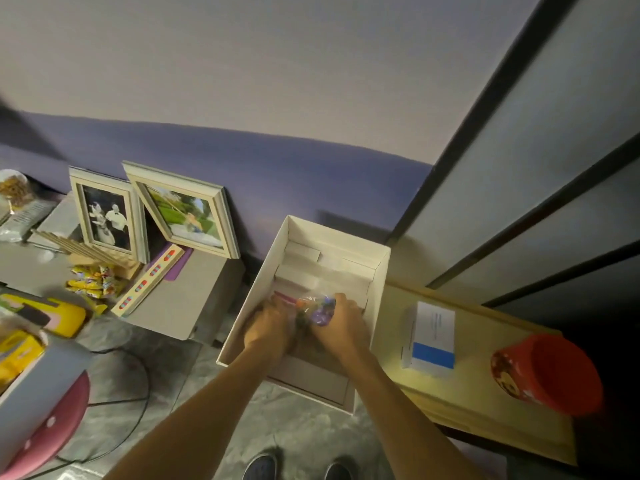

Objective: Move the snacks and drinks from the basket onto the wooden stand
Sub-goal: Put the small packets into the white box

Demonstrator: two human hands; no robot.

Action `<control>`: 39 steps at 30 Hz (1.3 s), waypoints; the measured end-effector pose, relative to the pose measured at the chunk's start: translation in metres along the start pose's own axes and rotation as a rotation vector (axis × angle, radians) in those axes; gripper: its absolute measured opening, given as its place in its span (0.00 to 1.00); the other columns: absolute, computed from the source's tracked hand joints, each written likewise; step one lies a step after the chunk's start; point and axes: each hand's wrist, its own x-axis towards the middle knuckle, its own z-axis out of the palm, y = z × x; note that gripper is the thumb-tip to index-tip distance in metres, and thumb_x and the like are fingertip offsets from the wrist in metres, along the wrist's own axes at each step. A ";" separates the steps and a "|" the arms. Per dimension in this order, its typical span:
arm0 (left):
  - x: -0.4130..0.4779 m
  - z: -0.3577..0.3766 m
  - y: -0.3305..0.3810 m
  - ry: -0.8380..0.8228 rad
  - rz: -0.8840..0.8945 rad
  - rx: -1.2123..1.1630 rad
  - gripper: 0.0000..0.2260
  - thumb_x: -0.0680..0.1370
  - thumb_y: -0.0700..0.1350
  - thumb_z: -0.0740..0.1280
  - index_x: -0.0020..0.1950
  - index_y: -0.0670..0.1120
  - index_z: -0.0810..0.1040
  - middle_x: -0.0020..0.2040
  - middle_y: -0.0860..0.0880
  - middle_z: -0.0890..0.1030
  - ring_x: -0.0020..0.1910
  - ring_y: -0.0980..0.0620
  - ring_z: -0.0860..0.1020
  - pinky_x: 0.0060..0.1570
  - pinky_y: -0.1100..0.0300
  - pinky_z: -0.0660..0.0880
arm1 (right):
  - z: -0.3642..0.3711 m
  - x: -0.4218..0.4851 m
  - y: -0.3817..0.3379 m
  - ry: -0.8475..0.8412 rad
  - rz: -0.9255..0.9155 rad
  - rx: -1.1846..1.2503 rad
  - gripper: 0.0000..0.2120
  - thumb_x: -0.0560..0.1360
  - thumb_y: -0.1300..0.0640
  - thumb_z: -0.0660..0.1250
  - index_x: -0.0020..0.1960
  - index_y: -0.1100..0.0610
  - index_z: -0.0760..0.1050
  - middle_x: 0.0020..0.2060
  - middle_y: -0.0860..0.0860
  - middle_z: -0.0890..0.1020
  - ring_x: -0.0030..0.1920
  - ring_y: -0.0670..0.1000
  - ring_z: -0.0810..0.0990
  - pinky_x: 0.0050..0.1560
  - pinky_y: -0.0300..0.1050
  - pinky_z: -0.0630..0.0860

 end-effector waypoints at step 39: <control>-0.267 -0.396 0.095 0.537 0.735 -0.265 0.39 0.64 0.71 0.71 0.72 0.58 0.69 0.62 0.51 0.81 0.55 0.45 0.83 0.53 0.48 0.84 | -0.378 -0.276 -0.143 0.750 -0.342 0.283 0.22 0.73 0.58 0.82 0.64 0.56 0.81 0.56 0.49 0.84 0.51 0.46 0.83 0.38 0.29 0.74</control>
